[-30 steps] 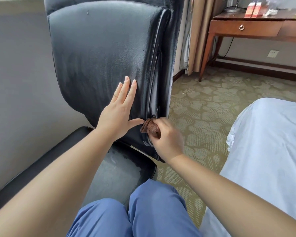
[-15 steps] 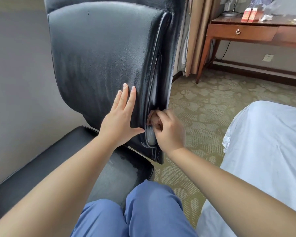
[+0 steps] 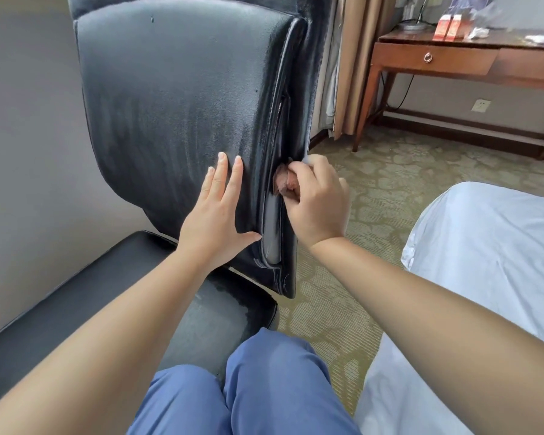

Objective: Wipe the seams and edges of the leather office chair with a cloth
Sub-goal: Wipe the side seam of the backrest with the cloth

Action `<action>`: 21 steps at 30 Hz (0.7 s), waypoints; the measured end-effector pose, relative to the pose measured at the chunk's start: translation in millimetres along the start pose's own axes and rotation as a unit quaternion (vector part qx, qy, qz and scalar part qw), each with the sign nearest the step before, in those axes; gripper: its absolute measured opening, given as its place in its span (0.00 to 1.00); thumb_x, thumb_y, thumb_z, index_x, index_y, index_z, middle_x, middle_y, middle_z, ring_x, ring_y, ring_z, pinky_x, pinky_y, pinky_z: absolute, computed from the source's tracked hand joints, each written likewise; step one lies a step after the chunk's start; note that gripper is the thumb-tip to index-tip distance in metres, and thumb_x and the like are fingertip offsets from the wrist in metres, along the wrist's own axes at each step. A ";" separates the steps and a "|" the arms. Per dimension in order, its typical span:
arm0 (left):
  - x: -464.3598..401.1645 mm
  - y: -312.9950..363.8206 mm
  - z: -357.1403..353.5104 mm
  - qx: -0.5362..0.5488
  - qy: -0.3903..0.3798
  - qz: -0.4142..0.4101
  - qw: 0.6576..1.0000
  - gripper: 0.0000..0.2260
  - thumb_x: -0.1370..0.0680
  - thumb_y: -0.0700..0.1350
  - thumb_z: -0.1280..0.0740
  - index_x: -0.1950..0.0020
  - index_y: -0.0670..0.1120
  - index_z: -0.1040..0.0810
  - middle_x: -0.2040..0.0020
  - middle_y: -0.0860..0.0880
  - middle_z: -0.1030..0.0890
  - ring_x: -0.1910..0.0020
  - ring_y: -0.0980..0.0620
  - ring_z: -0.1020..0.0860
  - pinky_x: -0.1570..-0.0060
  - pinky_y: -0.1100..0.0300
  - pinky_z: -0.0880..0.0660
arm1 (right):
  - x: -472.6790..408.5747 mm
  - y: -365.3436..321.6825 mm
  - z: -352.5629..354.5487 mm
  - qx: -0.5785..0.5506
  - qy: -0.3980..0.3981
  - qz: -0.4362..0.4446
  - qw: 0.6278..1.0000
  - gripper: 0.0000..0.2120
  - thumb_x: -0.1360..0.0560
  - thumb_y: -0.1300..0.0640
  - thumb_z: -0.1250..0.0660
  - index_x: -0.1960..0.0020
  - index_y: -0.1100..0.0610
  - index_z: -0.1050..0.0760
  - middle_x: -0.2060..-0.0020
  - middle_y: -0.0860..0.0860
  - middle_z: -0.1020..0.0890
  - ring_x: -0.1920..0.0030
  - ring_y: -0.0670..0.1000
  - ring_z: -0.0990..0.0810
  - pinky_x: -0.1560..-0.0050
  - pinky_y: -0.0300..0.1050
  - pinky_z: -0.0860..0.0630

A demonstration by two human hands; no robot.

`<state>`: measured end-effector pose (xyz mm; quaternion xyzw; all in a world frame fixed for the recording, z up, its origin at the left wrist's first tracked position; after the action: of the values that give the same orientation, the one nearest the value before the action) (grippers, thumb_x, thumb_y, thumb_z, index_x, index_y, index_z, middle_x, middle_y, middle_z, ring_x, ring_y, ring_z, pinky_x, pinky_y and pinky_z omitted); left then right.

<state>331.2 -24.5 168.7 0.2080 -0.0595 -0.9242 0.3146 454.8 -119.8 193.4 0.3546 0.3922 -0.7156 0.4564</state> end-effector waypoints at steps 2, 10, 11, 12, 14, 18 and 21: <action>1.8 0.8 -1.7 0.007 0.000 0.008 1.000 0.54 0.30 0.55 0.25 0.23 0.54 0.67 0.22 0.54 0.66 0.22 0.52 0.60 0.30 0.55 0.38 | -5.6 -1.6 1.7 0.045 0.014 0.031 0.998 0.15 0.40 0.60 0.24 0.53 0.57 0.19 0.56 0.54 0.21 0.61 0.54 0.24 0.65 0.42 0.36; 5.0 -0.6 -9.0 0.038 0.017 0.022 0.999 0.52 0.29 0.53 0.25 0.22 0.56 0.64 0.21 0.55 0.63 0.22 0.52 0.57 0.30 0.57 0.40 | 46.2 6.0 -28.7 0.098 -0.048 0.047 0.993 0.20 0.43 0.63 0.23 0.51 0.57 0.18 0.58 0.54 0.21 0.64 0.55 0.24 0.64 0.42 0.41; 4.6 -1.5 -9.7 0.041 0.019 0.022 0.999 0.52 0.29 0.53 0.25 0.22 0.56 0.63 0.21 0.55 0.62 0.22 0.52 0.56 0.30 0.57 0.40 | 51.5 7.0 -31.9 0.097 -0.061 0.042 0.992 0.20 0.43 0.63 0.22 0.51 0.57 0.18 0.58 0.54 0.21 0.64 0.55 0.24 0.64 0.42 0.40; 4.1 -2.1 -10.4 0.045 0.021 0.022 0.999 0.52 0.29 0.52 0.25 0.22 0.56 0.63 0.21 0.55 0.62 0.22 0.52 0.56 0.30 0.56 0.39 | 56.2 8.2 -35.0 0.094 -0.075 0.038 0.992 0.19 0.43 0.62 0.22 0.52 0.57 0.18 0.59 0.54 0.21 0.64 0.55 0.24 0.64 0.42 0.40; 2.7 -3.4 -11.7 0.052 0.024 0.023 0.998 0.52 0.30 0.52 0.24 0.22 0.57 0.63 0.21 0.55 0.61 0.21 0.52 0.56 0.30 0.56 0.39 | 63.6 9.4 -39.6 0.089 -0.094 0.036 0.991 0.19 0.43 0.62 0.21 0.53 0.58 0.18 0.60 0.54 0.21 0.65 0.55 0.24 0.66 0.42 0.37; 1.7 -4.7 -11.9 0.045 0.025 0.029 0.998 0.53 0.30 0.52 0.24 0.22 0.57 0.63 0.21 0.55 0.62 0.21 0.52 0.56 0.30 0.56 0.39 | 66.7 10.7 -43.7 0.104 -0.118 0.038 0.987 0.18 0.44 0.63 0.21 0.55 0.56 0.17 0.62 0.53 0.22 0.67 0.54 0.25 0.67 0.41 0.37; 3.3 -3.9 -10.4 0.035 0.029 0.029 0.999 0.53 0.30 0.53 0.24 0.22 0.57 0.64 0.21 0.55 0.62 0.21 0.52 0.55 0.31 0.55 0.37 | 60.7 12.9 -39.3 0.082 -0.130 0.037 0.987 0.14 0.42 0.62 0.21 0.58 0.54 0.18 0.64 0.51 0.23 0.69 0.54 0.26 0.66 0.41 0.40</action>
<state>331.0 -23.1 157.2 0.2436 -0.0889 -0.9056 0.3355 452.5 -111.4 120.5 0.3091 0.2563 -0.7678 0.4992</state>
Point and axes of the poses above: each hand's wrist, its own x-axis away from the middle knuckle, its own z-axis out of the back of the hand, y = z × x, the point moved 6 cm from there along -x, towards the middle knuckle
